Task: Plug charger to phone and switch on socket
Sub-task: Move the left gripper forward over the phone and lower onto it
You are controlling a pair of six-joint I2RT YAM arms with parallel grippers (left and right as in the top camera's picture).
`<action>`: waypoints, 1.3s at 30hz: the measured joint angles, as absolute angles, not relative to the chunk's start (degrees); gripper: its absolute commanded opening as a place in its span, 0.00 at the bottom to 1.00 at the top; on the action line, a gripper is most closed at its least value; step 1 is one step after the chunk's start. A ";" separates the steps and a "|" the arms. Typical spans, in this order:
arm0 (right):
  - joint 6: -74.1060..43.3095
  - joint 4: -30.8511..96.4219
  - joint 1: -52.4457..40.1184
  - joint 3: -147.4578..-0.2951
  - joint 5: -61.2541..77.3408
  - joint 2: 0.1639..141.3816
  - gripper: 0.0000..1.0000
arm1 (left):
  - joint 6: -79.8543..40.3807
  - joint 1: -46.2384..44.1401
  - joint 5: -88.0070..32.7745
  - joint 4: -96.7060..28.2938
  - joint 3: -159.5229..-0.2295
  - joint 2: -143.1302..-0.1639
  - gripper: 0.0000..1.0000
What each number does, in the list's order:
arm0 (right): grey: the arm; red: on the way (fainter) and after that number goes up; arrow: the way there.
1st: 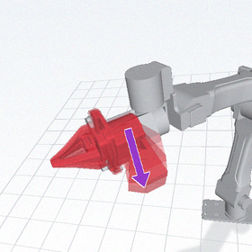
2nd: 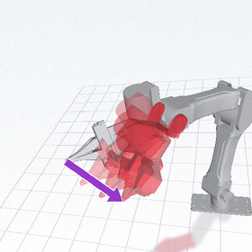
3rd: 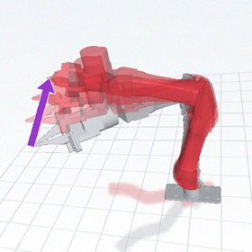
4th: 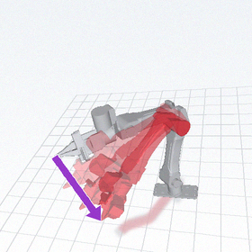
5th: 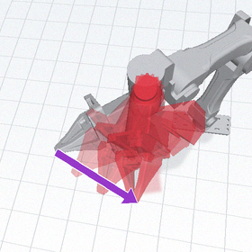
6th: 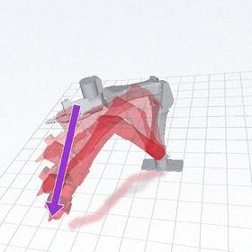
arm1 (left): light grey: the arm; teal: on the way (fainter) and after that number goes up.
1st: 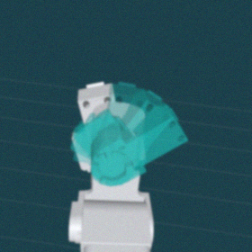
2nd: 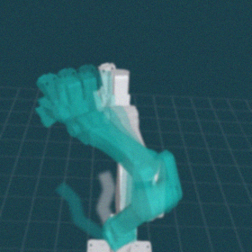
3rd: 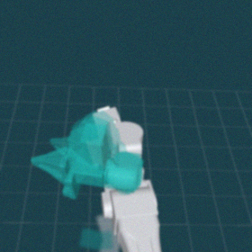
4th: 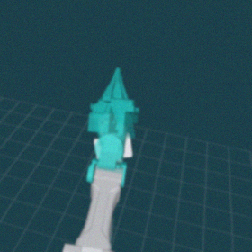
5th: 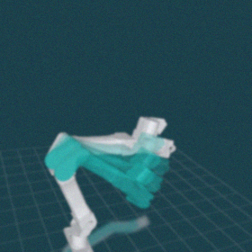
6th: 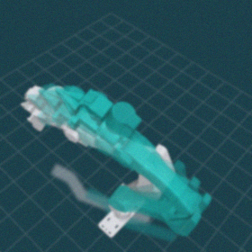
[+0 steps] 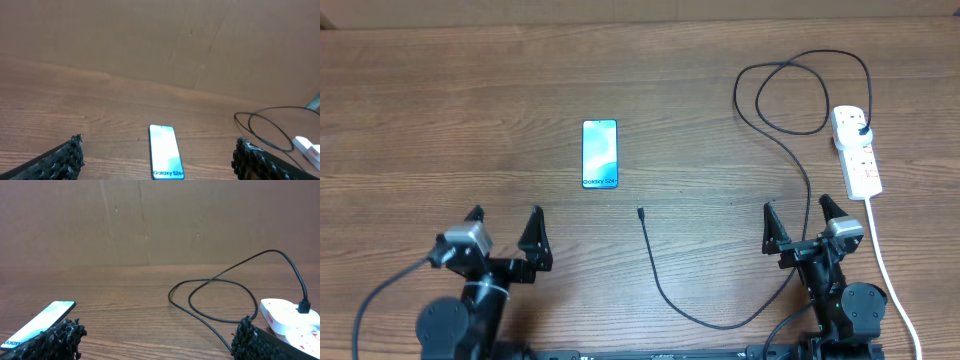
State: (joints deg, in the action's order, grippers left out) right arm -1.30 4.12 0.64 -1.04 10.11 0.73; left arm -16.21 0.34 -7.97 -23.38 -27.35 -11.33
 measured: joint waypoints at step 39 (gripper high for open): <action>-1.30 4.10 0.67 -1.04 10.07 0.73 1.00 | -30.39 -13.50 -39.94 -39.00 -68.49 -78.89 1.00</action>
